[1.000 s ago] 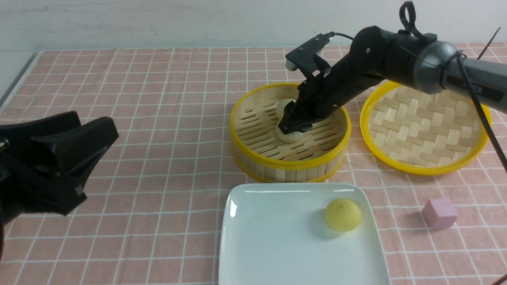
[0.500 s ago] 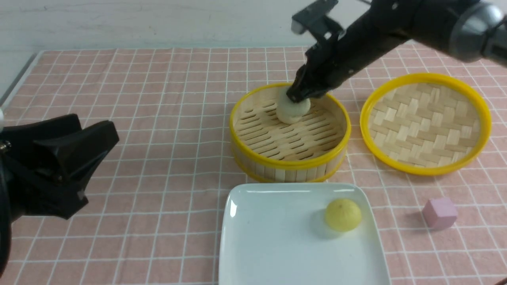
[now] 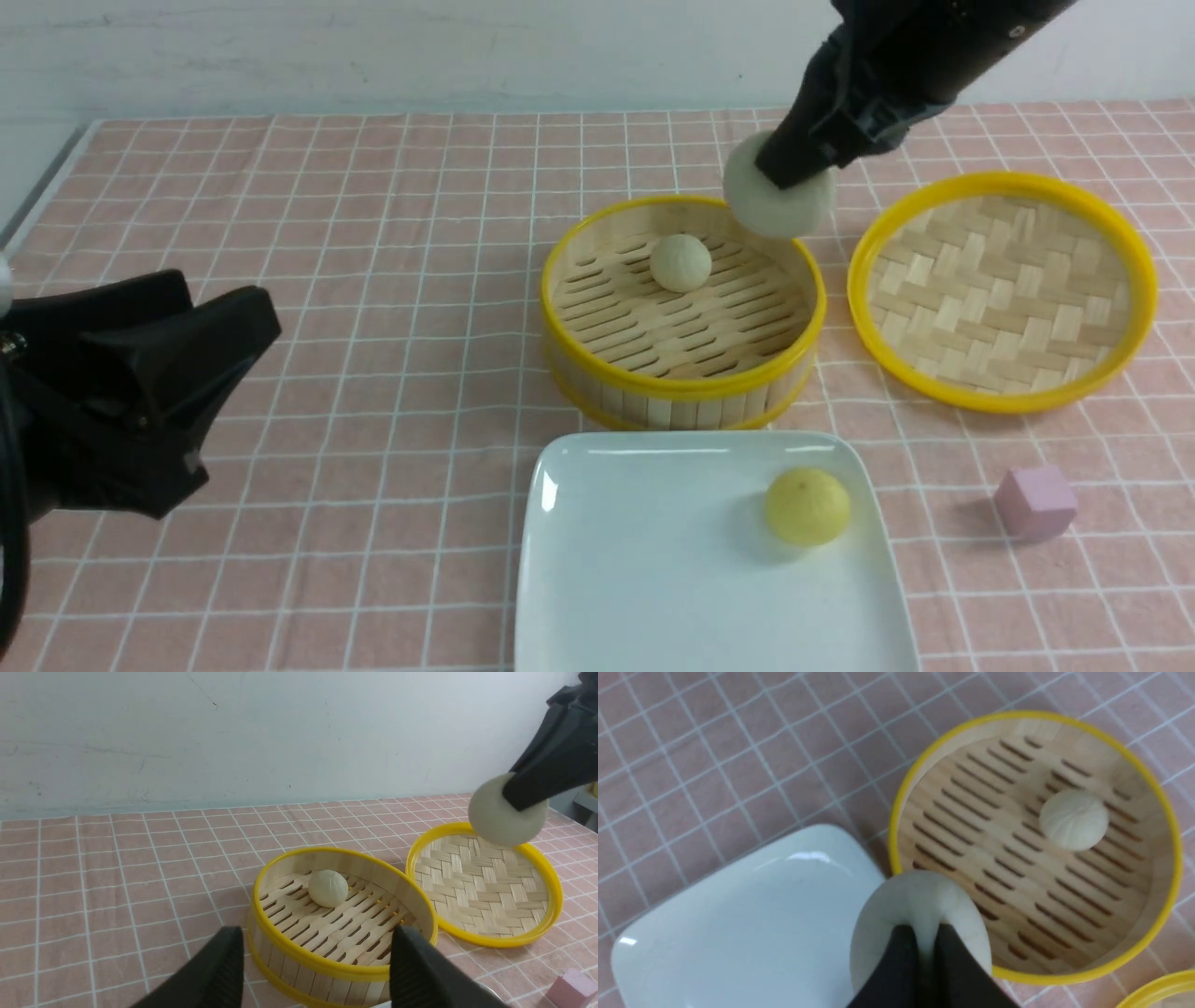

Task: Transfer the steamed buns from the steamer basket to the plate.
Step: Use the right arm to put the steamed stuffed bun into the plate, then use the left arm to grab the steamed stuffed bun that is closest to it

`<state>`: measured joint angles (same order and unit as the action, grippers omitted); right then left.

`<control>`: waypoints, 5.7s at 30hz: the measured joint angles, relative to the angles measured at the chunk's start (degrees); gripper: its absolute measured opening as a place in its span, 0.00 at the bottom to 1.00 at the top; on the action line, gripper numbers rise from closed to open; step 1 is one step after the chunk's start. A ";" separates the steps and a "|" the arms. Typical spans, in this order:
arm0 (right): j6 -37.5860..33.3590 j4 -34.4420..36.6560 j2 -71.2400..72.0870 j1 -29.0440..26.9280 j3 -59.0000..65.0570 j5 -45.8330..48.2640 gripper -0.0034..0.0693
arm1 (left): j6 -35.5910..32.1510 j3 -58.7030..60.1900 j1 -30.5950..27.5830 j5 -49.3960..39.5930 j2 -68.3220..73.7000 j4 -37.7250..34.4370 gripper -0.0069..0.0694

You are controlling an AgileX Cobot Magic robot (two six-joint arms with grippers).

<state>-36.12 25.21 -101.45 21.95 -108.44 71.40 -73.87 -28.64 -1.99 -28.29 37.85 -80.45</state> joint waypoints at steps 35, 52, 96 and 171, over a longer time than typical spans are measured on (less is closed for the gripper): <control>-20.43 15.43 -10.31 0.00 29.14 -12.37 0.08 | 0.00 0.05 0.00 0.00 0.00 0.06 0.66; -23.34 17.88 -12.14 0.00 29.14 -15.17 0.79 | 0.00 0.05 0.00 0.00 0.00 0.06 0.66; -14.74 6.57 33.57 0.00 29.53 -11.99 0.81 | 8.81 -41.86 12.61 -9.55 51.83 23.35 0.66; -13.07 7.10 33.57 0.00 29.59 -4.06 0.81 | -9.28 -66.29 29.65 16.69 91.02 14.22 0.60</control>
<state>-49.19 32.30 -67.88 21.95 -78.85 67.34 -83.15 -94.93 27.66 -11.61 128.87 -66.23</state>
